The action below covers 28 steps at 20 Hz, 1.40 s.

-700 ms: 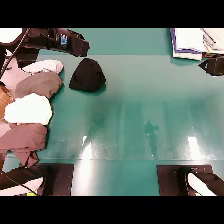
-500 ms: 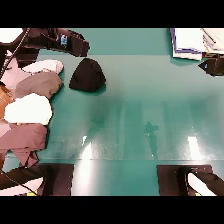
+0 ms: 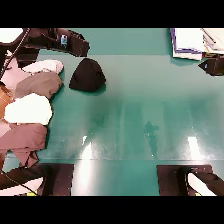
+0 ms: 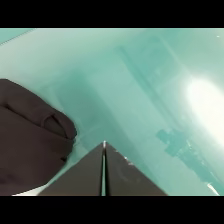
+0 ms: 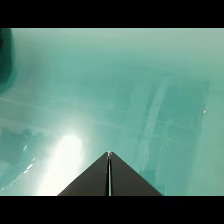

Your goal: Fold the shirts.

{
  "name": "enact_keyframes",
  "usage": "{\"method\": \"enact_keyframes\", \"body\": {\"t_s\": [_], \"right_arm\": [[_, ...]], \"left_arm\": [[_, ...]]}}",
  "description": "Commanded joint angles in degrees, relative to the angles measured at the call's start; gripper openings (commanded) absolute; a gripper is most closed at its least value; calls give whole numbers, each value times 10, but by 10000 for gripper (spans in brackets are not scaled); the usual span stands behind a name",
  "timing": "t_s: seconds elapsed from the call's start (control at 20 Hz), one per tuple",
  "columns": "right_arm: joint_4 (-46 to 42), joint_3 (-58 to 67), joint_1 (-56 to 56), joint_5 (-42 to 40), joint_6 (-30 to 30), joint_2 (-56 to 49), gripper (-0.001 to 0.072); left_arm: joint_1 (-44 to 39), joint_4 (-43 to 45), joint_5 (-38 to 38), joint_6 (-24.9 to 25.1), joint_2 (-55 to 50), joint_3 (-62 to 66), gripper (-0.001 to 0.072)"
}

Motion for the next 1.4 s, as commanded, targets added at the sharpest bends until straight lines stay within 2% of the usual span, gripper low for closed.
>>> {"method": "enact_keyframes", "body": {"t_s": [0.0,0.05,0.1,0.2,0.3,0.6,0.8,0.85,0.9,0.95,1.15,1.35], "right_arm": [[1,0,0,-5,0,0,16],[1,0,0,-14,0,0,16],[5,0,0,-22,0,0,16],[5,0,0,-21,0,0,15],[5,0,0,-22,0,0,16],[5,0,0,-24,0,0,16],[5,0,0,-29,0,0,16],[5,0,0,-32,0,0,15],[5,0,0,-36,0,0,16],[5,0,0,-41,0,0,16],[5,11,0,-42,0,0,16],[4,93,0,-42,0,0,16]], "left_arm": [[1,4,24,0,-5,0,99],[0,27,32,-3,-11,0,400],[3,61,40,-34,-25,0,551],[14,103,39,-83,-67,0,549],[37,102,38,-108,-131,0,549],[72,90,59,-111,-295,0,549],[72,65,88,-109,-321,1,546],[72,64,88,-109,-320,3,434],[72,64,82,-109,-320,7,178],[72,64,78,-108,-320,12,41],[72,90,33,-105,-298,81,27],[71,111,23,-105,-171,177,27]]}}
